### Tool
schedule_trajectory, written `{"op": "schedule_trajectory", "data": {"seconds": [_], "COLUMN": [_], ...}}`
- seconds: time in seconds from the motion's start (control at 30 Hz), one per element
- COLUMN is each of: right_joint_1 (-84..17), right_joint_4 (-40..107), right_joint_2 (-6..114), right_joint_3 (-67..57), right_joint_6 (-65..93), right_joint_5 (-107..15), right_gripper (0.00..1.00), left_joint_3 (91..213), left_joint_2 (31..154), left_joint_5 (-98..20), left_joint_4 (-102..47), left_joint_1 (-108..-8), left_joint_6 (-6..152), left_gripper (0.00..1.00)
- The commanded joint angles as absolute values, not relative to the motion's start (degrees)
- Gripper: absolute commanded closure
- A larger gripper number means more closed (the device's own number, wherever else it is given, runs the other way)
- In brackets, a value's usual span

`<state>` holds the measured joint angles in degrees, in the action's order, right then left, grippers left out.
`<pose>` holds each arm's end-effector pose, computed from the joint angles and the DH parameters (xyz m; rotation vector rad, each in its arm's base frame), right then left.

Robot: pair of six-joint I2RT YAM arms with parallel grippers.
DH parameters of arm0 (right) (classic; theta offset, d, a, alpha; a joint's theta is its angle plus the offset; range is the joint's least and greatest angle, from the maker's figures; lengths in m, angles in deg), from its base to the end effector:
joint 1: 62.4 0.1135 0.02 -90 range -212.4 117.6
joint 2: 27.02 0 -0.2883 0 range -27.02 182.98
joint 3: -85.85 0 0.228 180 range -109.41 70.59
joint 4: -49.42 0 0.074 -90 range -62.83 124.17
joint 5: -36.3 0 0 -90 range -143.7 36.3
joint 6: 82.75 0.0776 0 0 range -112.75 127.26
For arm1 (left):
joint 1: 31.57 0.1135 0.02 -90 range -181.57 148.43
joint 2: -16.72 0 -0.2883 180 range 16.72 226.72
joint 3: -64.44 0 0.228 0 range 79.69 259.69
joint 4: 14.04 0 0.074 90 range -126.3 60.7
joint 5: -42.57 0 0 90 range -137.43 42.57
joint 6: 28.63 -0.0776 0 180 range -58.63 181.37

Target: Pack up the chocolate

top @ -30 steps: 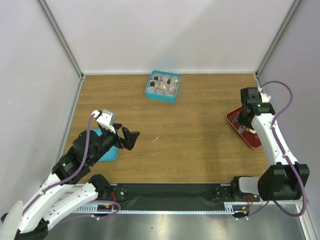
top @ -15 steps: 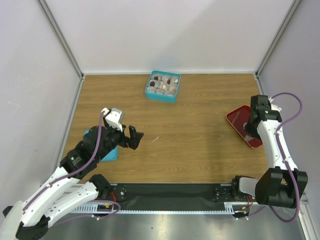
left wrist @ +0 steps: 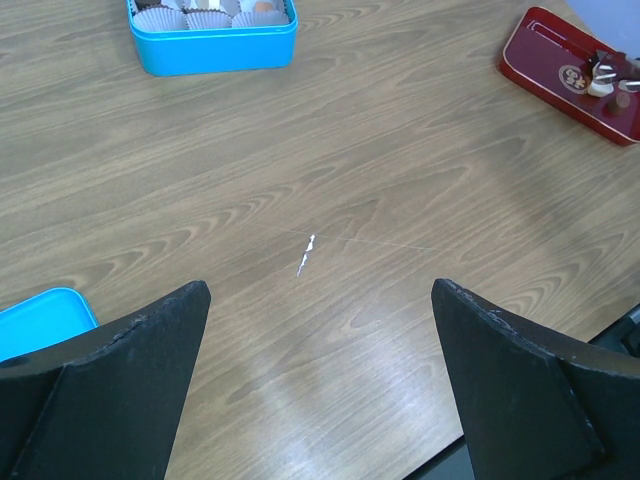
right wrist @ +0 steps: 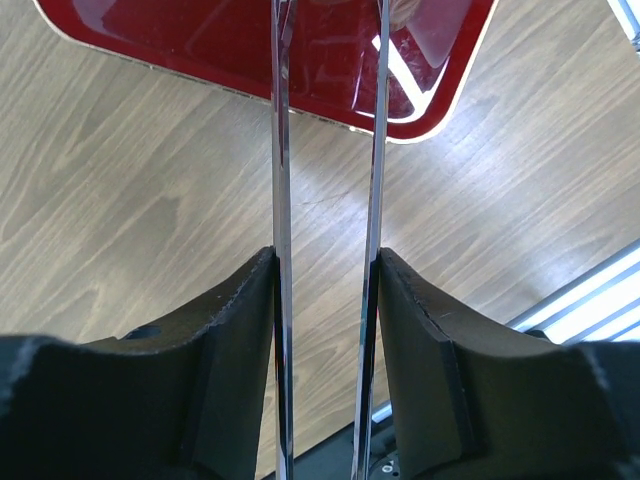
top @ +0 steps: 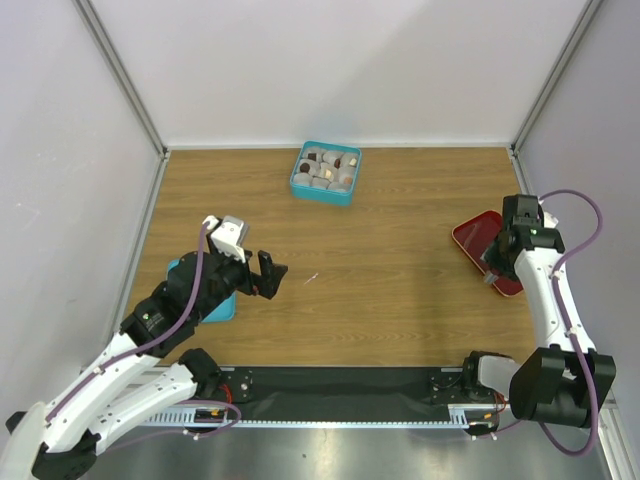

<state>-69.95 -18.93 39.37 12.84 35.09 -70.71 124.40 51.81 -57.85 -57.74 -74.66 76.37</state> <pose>0.1965 -0.0489 0.2734 0.8814 2.4414 -0.2668 0.1069 -0.0808 0.3266 0.3450 1.8961 -0.5148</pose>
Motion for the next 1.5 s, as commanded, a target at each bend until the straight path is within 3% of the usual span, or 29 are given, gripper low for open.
{"op": "schedule_trajectory", "data": {"seconds": [0.0,0.57,0.83,1.17,1.27,1.47], "right_joint_1": [-69.6,-70.4,-70.6,-69.2,-67.3,-52.5], "right_joint_4": [-17.2,-14.2,-12.3,-17.6,-16.5,-9.0], "right_joint_2": [38.3,40.2,40.4,36.7,36.3,41.3], "right_joint_3": [13.7,16.9,16.8,7.1,4.9,-1.4], "right_joint_6": [35.5,34.3,32.8,31.3,31.5,33.8], "right_joint_5": [-70.1,-69.8,-68.5,-64.2,-61.0,-62.3], "right_gripper": [0.52,0.51,0.56,0.61,0.62,0.62], "left_joint_3": [124.3,124.3,124.3,124.6,124.5,124.4], "left_joint_2": [51.2,50.4,50.5,49.9,49.0,47.7], "left_joint_5": [-58.8,-59.7,-60.1,-61.2,-61.6,-61.1], "left_joint_4": [-57.1,-57.5,-57.9,-58.1,-58.1,-57.6], "left_joint_1": [-74.4,-74.4,-74.4,-74.4,-74.4,-74.4], "left_joint_6": [77.1,76.9,77.0,76.7,76.7,76.7], "left_gripper": [0.0,0.0,0.0,0.0,0.0,0.0]}}
